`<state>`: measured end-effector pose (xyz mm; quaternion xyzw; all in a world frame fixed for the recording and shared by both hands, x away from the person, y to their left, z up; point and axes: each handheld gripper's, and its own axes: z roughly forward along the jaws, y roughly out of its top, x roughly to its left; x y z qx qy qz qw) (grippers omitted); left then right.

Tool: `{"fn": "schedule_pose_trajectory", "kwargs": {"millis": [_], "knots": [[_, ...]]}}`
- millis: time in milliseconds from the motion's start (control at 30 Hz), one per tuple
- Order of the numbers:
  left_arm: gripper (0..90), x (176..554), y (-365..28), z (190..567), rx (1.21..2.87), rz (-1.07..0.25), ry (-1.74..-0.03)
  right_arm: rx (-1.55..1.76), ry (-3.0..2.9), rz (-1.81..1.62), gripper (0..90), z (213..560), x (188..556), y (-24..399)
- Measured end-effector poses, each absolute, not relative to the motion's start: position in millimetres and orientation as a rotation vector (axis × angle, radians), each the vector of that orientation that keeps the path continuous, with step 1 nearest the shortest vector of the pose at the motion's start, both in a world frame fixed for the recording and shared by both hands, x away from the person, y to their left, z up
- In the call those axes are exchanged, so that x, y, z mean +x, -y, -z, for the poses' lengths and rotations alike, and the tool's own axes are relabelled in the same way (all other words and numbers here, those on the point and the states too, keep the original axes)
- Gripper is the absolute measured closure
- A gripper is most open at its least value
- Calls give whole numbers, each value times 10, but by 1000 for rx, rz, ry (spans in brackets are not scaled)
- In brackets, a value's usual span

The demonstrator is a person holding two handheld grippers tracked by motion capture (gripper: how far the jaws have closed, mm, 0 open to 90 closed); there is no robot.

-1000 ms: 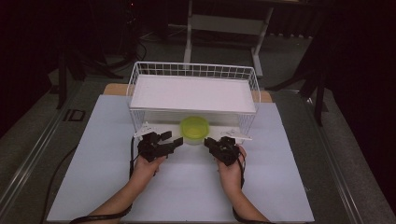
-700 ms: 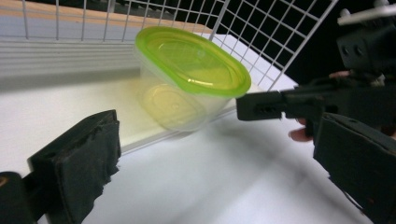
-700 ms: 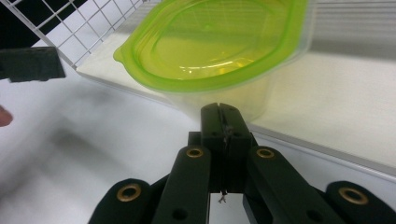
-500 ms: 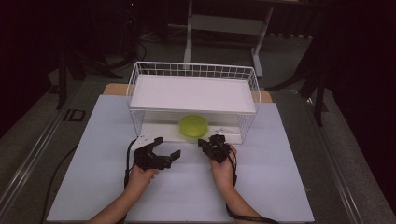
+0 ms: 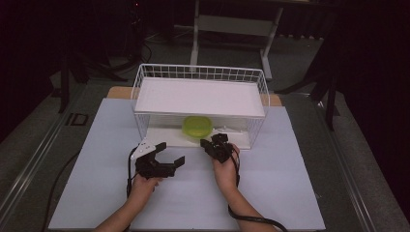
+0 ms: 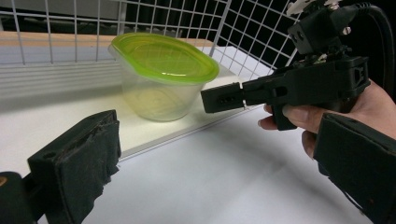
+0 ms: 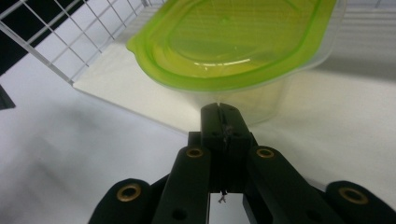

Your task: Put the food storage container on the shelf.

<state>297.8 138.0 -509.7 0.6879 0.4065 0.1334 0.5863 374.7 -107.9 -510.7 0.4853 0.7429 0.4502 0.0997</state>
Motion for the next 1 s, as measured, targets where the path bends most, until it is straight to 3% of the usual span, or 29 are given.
{"fn": "schedule_pose_trajectory", "kwargs": {"millis": [300,500,700,867,933,1000], "knots": [[17,2942,-1342,5029,1621,-298,-880,1362,-2246,-1332,790,5041,3564,1105],[17,2881,-1361,4942,1636,-296,-849,1303,-2268,-1322,645,5020,3425,1159],[17,2798,-1393,4966,1660,-272,-835,1246,-2277,-1355,396,4991,3300,1223],[17,2730,-1398,4974,1694,-274,-802,1227,-2271,-1381,293,5001,3195,1284],[17,2703,-1403,4963,1703,-265,-790,1172,-2301,-1395,214,4997,3155,1309],[17,2672,-1414,4945,1707,-264,-782,1138,-2299,-1401,197,4979,3106,1336]]}}
